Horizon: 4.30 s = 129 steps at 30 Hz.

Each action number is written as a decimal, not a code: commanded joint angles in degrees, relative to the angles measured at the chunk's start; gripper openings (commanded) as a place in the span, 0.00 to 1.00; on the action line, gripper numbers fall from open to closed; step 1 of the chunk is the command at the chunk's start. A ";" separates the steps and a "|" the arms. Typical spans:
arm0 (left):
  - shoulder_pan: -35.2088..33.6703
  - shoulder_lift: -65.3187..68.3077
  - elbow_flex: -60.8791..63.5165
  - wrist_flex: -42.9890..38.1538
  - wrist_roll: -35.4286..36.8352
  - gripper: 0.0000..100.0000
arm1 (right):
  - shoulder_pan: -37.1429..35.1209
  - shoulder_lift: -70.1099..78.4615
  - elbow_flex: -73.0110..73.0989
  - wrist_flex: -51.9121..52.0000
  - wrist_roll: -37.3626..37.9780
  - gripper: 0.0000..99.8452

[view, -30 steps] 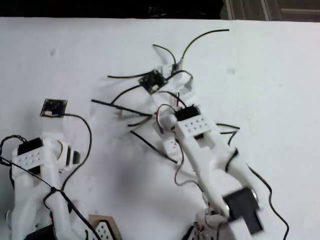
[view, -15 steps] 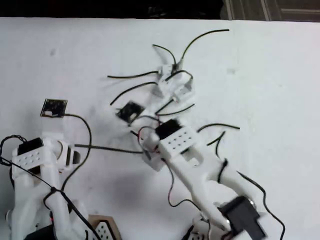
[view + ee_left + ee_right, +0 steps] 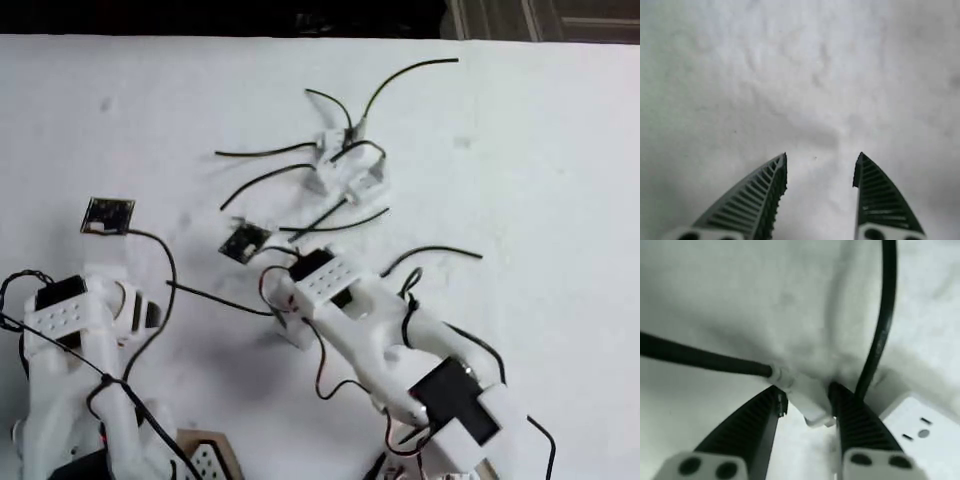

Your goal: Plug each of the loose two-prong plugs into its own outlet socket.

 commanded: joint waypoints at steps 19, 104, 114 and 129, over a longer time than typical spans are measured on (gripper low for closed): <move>-0.40 -2.68 -0.18 -0.62 -0.09 0.22 | 1.27 0.04 -4.31 -0.92 0.44 0.07; -0.48 -6.11 -1.23 1.58 0.97 0.22 | 0.04 -37.41 -5.10 14.29 -13.01 0.02; 3.65 -36.53 2.29 3.34 9.32 0.23 | 0.04 -64.40 12.66 1.71 -20.13 0.02; 36.00 -47.34 5.54 2.99 16.35 0.23 | -7.60 -88.22 32.00 -4.44 -19.08 0.02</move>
